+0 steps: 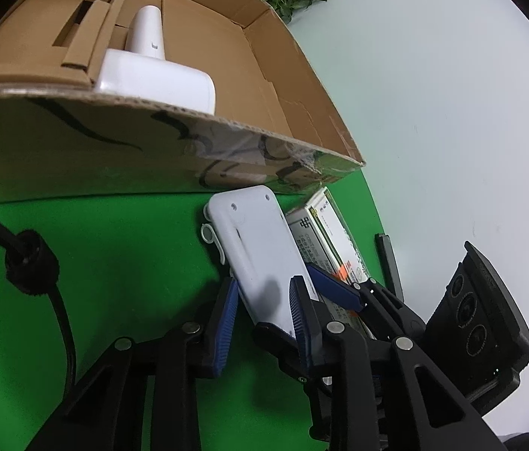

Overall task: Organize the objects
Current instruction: 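Close the right gripper on the white rectangular device's edge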

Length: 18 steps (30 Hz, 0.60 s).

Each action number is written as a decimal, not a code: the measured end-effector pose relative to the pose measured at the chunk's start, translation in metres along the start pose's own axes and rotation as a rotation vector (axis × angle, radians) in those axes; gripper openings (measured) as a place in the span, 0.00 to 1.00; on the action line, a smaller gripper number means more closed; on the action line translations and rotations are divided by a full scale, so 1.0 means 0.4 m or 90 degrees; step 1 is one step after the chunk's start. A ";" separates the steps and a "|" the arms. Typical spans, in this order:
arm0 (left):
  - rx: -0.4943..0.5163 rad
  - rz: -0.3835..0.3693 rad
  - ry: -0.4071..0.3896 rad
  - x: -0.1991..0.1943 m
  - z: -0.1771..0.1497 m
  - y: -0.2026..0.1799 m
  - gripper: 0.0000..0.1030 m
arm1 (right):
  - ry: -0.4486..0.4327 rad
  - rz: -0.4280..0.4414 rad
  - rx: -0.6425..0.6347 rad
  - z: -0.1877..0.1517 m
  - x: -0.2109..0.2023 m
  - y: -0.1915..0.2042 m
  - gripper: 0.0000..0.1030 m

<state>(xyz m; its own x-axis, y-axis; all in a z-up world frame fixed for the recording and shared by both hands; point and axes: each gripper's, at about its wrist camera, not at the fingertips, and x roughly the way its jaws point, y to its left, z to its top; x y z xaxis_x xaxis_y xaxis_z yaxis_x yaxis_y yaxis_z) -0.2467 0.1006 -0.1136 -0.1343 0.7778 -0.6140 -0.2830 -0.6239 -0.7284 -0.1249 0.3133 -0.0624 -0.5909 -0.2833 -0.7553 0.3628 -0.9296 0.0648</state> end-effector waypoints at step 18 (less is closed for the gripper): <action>-0.019 -0.003 0.016 -0.065 -0.130 -0.007 0.19 | 0.044 0.011 -0.004 -0.066 -0.059 0.061 0.80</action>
<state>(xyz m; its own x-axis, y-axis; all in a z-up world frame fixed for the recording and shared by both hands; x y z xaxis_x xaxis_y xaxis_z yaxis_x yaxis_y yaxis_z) -0.1931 0.0782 -0.1112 -0.1088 0.7784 -0.6183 -0.2551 -0.6230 -0.7394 -0.0831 0.3035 -0.0604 -0.5338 -0.2817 -0.7973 0.3767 -0.9234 0.0740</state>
